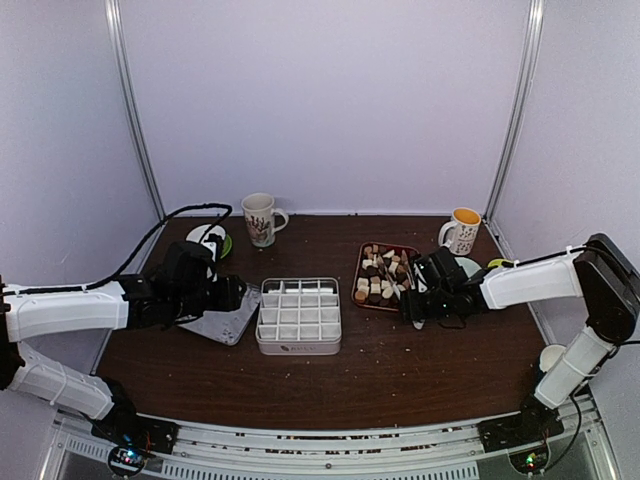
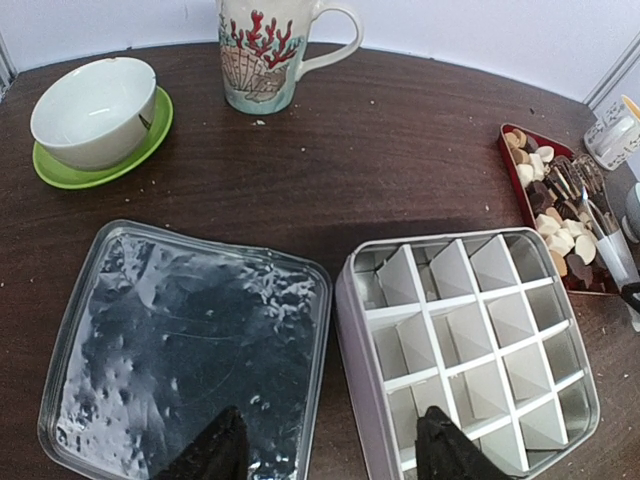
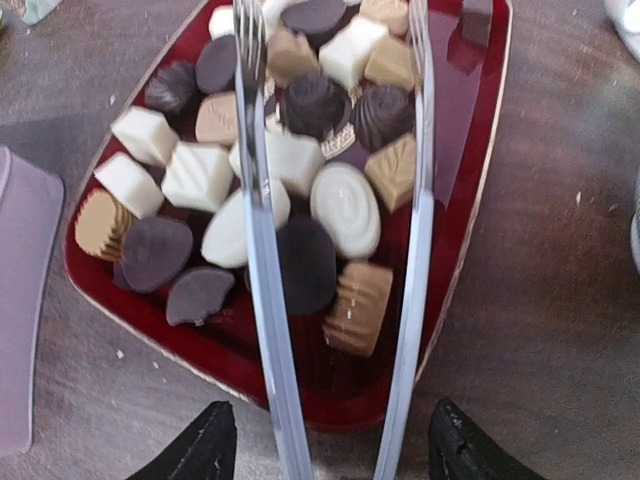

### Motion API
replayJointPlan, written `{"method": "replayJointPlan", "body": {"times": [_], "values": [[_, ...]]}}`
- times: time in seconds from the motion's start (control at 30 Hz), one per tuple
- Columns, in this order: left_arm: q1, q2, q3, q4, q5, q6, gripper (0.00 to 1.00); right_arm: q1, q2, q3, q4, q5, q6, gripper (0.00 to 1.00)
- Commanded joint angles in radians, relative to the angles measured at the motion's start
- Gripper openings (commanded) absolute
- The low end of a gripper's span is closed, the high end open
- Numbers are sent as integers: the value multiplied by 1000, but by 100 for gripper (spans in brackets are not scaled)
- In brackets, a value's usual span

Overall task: Pack the chocolate
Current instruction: Place the clamp on the plate, then pick up the clamp from the plate.

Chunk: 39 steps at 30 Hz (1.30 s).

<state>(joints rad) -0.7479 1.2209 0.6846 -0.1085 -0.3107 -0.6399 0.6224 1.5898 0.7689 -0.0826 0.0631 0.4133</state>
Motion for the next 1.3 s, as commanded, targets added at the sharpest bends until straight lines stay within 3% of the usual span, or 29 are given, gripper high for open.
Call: {"method": "replayJointPlan", "body": {"times": [0.0, 0.13, 0.53, 0.73, 0.97, 1.27], "values": [[1, -18, 43, -4, -11, 12, 60, 3, 9, 81, -48, 82, -33, 69], [1, -40, 38, -23, -24, 16, 60, -10, 36, 134, -66, 68, -61, 77], [1, -65, 29, -37, -44, 18, 60, -38, 186, 282, -157, 66, -40, 72], [1, -70, 27, -40, -50, 21, 60, -38, 194, 286, -146, 29, -50, 57], [0, -67, 26, -39, -50, 19, 60, -37, 236, 312, -164, 40, -67, 56], [0, -70, 27, -42, -51, 18, 60, -38, 119, 270, -156, 30, -73, 34]]}}
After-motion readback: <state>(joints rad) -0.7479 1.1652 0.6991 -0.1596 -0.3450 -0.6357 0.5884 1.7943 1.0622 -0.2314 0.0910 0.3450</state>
